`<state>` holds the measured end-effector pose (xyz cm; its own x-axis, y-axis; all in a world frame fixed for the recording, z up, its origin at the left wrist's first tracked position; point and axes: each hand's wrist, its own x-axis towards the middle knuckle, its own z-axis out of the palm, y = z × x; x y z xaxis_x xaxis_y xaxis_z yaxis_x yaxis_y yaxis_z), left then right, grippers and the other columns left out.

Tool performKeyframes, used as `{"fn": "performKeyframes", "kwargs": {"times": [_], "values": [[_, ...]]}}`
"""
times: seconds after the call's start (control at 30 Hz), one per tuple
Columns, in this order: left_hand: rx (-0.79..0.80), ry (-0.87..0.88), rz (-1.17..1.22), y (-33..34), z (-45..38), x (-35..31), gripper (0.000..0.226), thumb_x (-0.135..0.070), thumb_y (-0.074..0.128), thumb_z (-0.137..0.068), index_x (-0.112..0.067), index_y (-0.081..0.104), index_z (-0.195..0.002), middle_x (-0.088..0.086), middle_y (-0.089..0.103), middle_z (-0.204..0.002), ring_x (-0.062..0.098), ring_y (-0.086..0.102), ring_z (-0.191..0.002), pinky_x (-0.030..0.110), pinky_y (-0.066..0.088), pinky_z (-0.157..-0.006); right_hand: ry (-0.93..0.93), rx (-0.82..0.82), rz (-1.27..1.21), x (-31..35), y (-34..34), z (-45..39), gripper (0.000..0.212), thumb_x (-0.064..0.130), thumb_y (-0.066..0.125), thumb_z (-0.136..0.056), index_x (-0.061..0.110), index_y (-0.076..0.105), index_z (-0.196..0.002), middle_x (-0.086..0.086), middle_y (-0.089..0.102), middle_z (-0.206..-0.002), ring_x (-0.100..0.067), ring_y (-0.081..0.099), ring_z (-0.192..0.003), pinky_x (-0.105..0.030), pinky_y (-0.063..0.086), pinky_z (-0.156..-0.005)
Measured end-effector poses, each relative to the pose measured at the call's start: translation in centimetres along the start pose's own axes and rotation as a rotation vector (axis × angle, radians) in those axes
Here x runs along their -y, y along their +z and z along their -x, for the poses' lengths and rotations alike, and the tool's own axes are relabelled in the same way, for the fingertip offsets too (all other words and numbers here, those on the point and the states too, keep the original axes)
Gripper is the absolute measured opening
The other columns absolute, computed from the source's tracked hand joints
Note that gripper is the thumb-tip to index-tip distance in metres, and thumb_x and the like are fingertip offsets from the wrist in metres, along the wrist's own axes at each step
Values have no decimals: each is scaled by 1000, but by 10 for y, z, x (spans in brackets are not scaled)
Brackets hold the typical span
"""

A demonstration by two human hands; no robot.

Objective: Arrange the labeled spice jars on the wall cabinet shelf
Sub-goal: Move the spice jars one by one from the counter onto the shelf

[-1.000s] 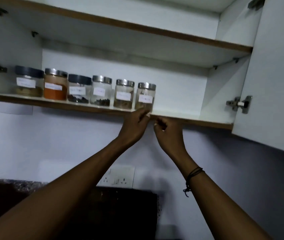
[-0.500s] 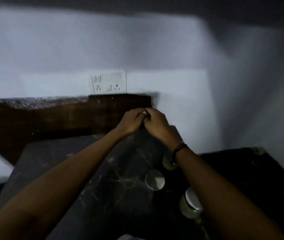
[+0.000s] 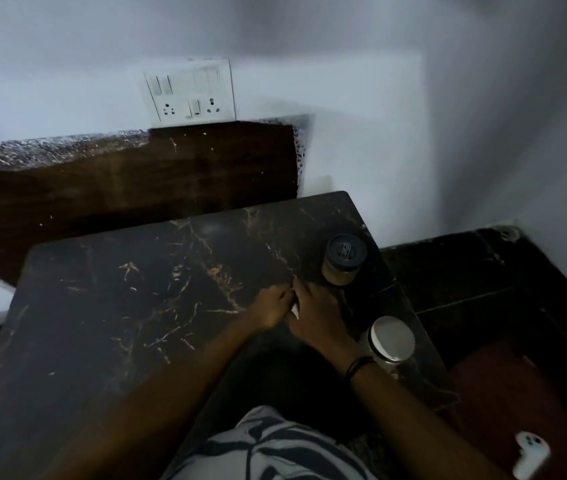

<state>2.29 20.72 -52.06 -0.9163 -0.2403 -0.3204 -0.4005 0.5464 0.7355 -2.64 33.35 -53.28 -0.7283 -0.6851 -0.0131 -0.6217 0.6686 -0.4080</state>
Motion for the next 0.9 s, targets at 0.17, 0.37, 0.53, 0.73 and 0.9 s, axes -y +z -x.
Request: {"fn": "performKeyframes", "kwargs": {"times": [0.17, 0.37, 0.53, 0.73, 0.9], "values": [[-1, -52, 181, 12, 4, 6, 42, -26, 34, -108, -4, 69, -109, 13, 70, -103, 26, 67, -93, 35, 52, -80, -32, 21, 78, -16, 10, 13, 96, 62, 59, -69, 19, 32, -150, -15, 44, -140, -37, 45, -120, -46, 43, -97], [-38, -114, 460, 16, 3, 6, 38, -23, 39, -106, -5, 72, -97, 14, 72, -98, 23, 67, -87, 32, 52, -77, 77, -65, -166, -22, 11, 16, 96, 51, 78, -61, 32, 35, -145, -9, 36, -124, -28, 47, -113, -25, 39, -92], [-258, -187, 597, -2, 4, 2, 41, -35, 45, -102, -4, 69, -93, 20, 72, -92, 27, 69, -80, 38, 55, -68, 113, -48, -963, -20, -18, 4, 85, 31, 88, -56, 50, 46, -127, 8, 49, -133, -13, 54, -123, -31, 54, -95], [-245, -73, 876, -28, 20, -7, 49, -42, 50, -96, 3, 63, -111, 27, 68, -111, 34, 66, -95, 47, 52, -84, 153, 94, -1665, -12, -47, -15, 68, 2, 77, -67, 22, 51, -126, -10, 61, -121, -25, 69, -101, -39, 57, -81], [-164, -68, 947, -39, 36, -15, 47, -50, 47, -96, -14, 66, -120, 11, 75, -110, 23, 73, -96, 36, 57, -73, 147, 132, -1834, 9, -52, -17, 49, 11, 60, -77, 10, 52, -125, -14, 64, -112, -30, 63, -99, -45, 52, -85]]}}
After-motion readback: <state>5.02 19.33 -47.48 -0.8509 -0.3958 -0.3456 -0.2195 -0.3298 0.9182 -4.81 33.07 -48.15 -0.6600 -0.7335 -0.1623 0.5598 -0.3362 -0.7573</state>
